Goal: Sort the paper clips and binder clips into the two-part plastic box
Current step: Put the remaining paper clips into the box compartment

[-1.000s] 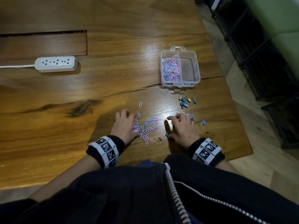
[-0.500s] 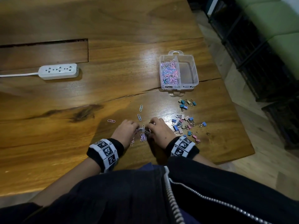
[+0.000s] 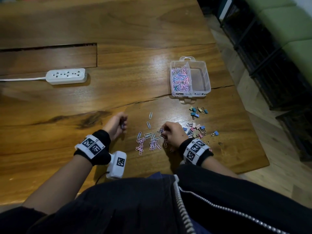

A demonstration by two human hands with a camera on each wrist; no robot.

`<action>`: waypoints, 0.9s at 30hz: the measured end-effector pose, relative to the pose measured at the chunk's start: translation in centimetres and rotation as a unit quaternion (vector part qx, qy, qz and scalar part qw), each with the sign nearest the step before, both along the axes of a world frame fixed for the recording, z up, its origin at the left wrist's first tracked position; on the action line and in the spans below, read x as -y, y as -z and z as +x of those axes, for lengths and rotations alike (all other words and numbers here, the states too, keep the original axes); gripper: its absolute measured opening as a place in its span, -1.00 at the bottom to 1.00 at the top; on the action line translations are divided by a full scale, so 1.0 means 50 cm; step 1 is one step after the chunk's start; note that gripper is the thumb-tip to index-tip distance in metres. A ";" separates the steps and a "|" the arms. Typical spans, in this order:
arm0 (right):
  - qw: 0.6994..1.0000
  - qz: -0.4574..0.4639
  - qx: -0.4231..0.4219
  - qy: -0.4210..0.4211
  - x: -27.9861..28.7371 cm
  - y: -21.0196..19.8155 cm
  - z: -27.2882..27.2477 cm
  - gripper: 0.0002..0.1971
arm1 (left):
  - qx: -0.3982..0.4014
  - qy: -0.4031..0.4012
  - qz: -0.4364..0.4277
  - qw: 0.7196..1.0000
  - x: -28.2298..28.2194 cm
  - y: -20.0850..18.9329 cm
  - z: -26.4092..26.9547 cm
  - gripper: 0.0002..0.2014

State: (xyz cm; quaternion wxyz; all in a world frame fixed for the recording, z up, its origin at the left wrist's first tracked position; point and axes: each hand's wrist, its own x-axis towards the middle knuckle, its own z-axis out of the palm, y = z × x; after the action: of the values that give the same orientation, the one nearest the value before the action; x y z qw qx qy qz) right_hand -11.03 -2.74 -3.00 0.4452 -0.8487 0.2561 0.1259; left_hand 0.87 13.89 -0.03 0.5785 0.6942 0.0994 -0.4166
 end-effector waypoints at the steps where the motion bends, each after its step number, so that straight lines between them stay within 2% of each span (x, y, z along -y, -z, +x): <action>1: 0.999 0.039 0.011 0.030 0.002 -0.010 -0.002 -0.88 | 0.086 0.070 0.097 0.989 -0.006 0.006 0.005 -0.74; 2: 0.994 0.087 0.019 0.066 0.005 -0.019 -0.002 -0.88 | 0.190 0.158 0.206 0.947 -0.014 0.014 0.010 -0.77; 3: 0.985 0.137 0.030 0.100 0.008 -0.029 -0.002 -0.88 | 0.272 0.242 0.293 0.884 -0.024 0.022 0.013 -0.77; 4: 0.973 0.186 0.039 0.132 0.014 -0.035 -0.001 -0.88 | 0.316 0.307 0.347 0.828 -0.033 0.032 0.015 -0.73; 5: 0.955 0.245 0.046 0.160 0.019 -0.043 -0.001 -0.89 | 0.333 0.348 0.376 0.791 -0.040 0.039 0.013 -0.68; 6: 0.930 0.311 0.051 0.188 0.024 -0.048 -0.002 -0.88 | 0.333 0.369 0.390 0.775 -0.044 0.045 0.010 -0.65; 8: 0.874 0.426 0.040 0.232 0.032 -0.054 -0.004 -0.81 | 0.335 0.365 0.395 0.773 -0.044 0.047 0.003 -0.69; 9: 0.855 0.461 0.021 0.237 0.034 -0.056 -0.006 -0.78 | 0.338 0.361 0.395 0.775 -0.040 0.047 0.000 -0.72; 14: 0.827 0.522 -0.081 0.195 0.041 -0.045 -0.023 -0.74 | 0.356 0.375 0.409 0.752 -0.030 0.046 -0.032 -0.72; 16: 0.811 0.539 -0.099 0.204 0.048 -0.037 -0.027 -0.74 | 0.342 0.381 0.375 0.773 -0.026 0.046 -0.040 -0.74; 18: 0.816 0.532 -0.112 0.197 0.051 -0.035 -0.031 -0.71 | 0.308 0.363 0.311 0.823 -0.017 0.047 -0.041 -0.80; 19: 0.824 0.523 -0.114 0.188 0.051 -0.037 -0.032 -0.72 | 0.274 0.334 0.264 0.862 -0.011 0.048 -0.041 -0.80; 21: 0.840 0.504 -0.108 0.169 0.049 -0.044 -0.031 -0.76 | 0.147 0.204 0.117 0.961 -0.001 0.046 -0.044 -0.80; 22: 0.848 0.494 -0.101 0.162 0.048 -0.045 -0.031 -0.76 | 0.074 0.133 0.041 0.987 0.003 0.041 -0.047 -0.80; 24: 0.862 0.475 -0.086 0.154 0.047 -0.047 -0.032 -0.73 | -0.020 0.050 -0.049 0.997 0.008 0.030 -0.048 -0.77; 26: 0.875 0.456 -0.076 0.145 0.046 -0.050 -0.038 -0.73 | -0.047 0.053 -0.052 0.996 0.012 0.025 -0.050 -0.77; 27: 0.881 0.446 -0.078 0.139 0.046 -0.051 -0.042 -0.73 | -0.022 0.088 -0.021 0.996 0.012 0.025 -0.052 -0.78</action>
State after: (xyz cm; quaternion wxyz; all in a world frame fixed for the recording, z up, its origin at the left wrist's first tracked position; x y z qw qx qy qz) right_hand -13.13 -5.03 -0.43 0.7684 -0.5032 0.3221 0.2292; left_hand -1.73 13.28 -1.29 0.5514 0.6787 0.0424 -0.4832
